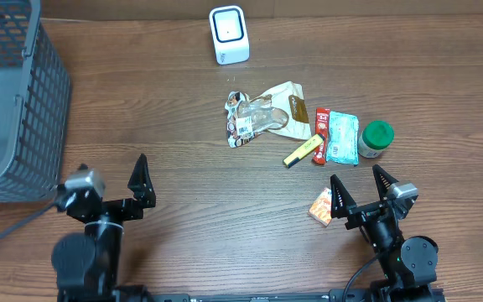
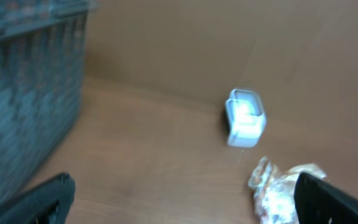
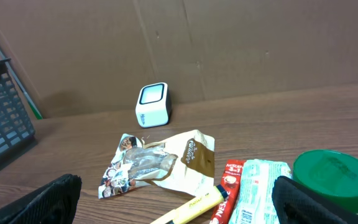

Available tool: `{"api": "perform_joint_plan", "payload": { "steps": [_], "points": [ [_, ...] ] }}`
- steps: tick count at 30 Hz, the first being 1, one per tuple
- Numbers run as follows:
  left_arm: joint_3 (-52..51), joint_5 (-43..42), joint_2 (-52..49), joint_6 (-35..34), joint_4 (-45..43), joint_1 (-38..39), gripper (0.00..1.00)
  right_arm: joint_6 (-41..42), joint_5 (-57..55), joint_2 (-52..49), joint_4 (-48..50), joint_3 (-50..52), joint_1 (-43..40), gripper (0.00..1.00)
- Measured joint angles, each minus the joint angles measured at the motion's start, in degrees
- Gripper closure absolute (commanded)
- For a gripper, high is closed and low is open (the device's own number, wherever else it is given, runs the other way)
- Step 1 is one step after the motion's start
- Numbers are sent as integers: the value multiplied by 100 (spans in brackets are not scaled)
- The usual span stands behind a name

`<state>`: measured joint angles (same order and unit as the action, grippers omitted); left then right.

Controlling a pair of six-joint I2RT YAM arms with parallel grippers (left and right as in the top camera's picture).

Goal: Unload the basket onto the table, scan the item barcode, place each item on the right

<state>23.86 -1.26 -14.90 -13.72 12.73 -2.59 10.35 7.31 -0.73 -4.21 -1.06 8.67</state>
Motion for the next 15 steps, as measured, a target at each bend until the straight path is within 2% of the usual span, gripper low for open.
{"api": "perform_joint_plan", "payload": {
  "steps": [4, 7, 11, 15],
  "points": [
    [-629, -243, 590, -7, -1397, 0, 0, -2, -4, 0, 2, 0, 0, 0],
    [-1080, -330, 935, -7, -2107, 0, 0, -2, -2, 0, -2, 0, 0, 0],
    [-1545, -374, 1220, -4, -2564, 0, 0, -2, -2, 0, 2, 0, 0, 0],
    [-1921, -396, 1357, -4, -2632, 0, 0, -2, -2, 0, -2, 0, 0, 0]
  ]
}}
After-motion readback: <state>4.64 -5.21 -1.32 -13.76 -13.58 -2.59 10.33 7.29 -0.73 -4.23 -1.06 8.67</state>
